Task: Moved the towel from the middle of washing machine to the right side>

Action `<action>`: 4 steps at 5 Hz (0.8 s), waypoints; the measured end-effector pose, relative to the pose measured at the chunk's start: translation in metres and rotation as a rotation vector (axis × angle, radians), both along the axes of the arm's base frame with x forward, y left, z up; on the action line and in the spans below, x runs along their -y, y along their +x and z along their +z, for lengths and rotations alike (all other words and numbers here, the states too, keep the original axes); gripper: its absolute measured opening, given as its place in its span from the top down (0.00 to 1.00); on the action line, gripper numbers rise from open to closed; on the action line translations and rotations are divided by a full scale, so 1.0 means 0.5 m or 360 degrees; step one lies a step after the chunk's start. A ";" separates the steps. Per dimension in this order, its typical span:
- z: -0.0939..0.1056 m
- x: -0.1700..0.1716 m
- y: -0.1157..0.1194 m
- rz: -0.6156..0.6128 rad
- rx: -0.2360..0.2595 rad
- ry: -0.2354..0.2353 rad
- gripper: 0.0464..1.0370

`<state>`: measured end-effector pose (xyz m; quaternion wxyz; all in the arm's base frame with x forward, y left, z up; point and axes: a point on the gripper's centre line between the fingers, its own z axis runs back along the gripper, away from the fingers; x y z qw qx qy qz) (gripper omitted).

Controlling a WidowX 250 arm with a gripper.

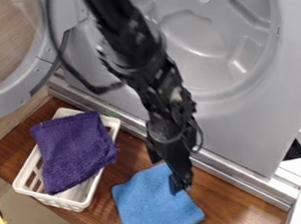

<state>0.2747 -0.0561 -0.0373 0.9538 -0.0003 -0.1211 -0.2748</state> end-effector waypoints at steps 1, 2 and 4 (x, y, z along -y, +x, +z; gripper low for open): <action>-0.022 0.007 0.001 0.0045 0.0009 0.0020 0.04; -0.021 0.010 0.000 0.0051 -0.0033 0.0011 0.04; -0.056 0.006 -0.027 0.0055 -0.0176 0.0027 0.04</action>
